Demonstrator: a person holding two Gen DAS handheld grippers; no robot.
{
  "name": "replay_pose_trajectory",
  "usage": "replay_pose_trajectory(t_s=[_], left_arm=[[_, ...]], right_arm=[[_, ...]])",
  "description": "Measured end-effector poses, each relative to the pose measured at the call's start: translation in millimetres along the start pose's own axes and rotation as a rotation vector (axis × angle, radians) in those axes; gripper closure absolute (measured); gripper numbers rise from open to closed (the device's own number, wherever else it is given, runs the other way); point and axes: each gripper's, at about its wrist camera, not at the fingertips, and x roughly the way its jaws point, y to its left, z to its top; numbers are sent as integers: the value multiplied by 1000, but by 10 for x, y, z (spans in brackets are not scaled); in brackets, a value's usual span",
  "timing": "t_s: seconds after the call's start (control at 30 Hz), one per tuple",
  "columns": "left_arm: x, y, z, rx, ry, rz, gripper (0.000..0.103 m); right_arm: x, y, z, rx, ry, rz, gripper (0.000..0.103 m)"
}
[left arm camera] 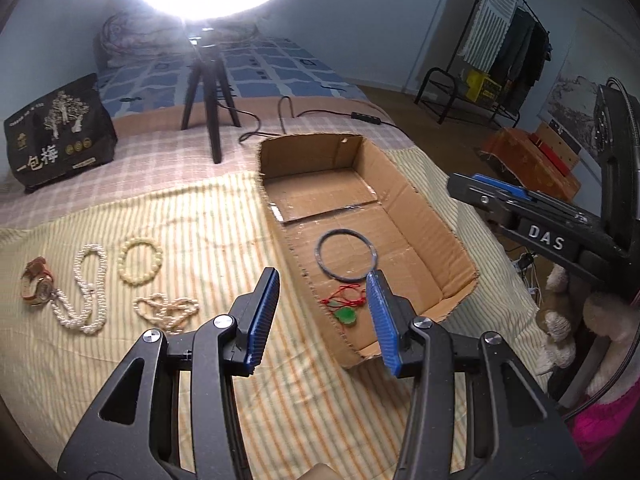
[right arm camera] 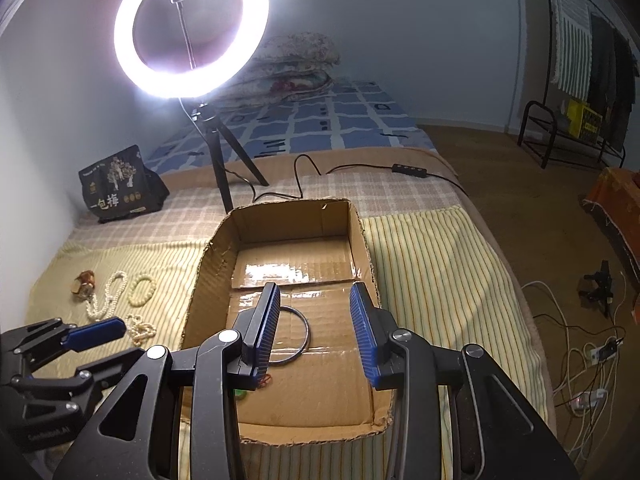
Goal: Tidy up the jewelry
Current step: 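Move both tools back from the box toward the pearl jewelry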
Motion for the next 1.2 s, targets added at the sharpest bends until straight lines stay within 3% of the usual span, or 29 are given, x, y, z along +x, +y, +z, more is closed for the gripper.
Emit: replay_pose_trajectory(t_s=[0.43,0.53,0.8,0.97,1.2], left_arm=[[-320,554,-41,-40,-49,77,57],[-403,712,-55,-57,-63,97,57],[-598,1145,-119,-93,-91,151,57],[-722,1450,-150,-136,-112,169,57],[-880,1929,-174,-228,-146,149,57]], right_arm=[[-11,400,22,-105,8,15,66],[-19,498,32,-115,2,23,59],[18,789,-19,-159,5,40,59],[46,1023,-75,-195,-14,72,59],[82,1365,-92,-192,-21,202,58]])
